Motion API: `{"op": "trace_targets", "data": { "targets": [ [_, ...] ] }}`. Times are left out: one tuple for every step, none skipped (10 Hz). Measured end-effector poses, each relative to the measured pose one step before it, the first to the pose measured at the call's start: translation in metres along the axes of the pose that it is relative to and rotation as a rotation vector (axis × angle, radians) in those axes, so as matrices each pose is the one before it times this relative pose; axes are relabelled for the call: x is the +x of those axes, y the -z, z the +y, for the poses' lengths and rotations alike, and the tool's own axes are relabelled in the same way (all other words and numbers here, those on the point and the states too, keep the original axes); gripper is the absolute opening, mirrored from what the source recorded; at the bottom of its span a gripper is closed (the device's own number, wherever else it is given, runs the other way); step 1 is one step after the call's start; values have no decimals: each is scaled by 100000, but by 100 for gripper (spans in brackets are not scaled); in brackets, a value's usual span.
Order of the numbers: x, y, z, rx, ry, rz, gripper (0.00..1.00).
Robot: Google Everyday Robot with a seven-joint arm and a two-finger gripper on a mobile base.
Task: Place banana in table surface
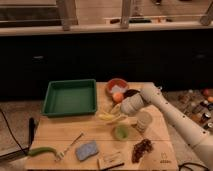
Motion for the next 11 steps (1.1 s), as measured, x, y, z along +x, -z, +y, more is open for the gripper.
{"op": "trace_targets", "data": {
  "targets": [
    [14,70,-9,-231,78,22,80],
    [-22,15,-94,62,108,-42,80],
    [-41,-6,-84,46,109,-56,80],
    [38,8,-43,-60,16,-41,80],
    [33,19,-23,-56,-13,-32,80],
    [-3,8,-29,-3,33,-63,80],
    [19,31,-28,66,-2,-85,80],
    [15,1,-21,-5,48,-82,80],
    [8,22,6,-110,71,-37,80],
    [-20,35,-40,37,258,-95,80],
    [-26,-4,-18,5,235,-47,80]
  ]
}}
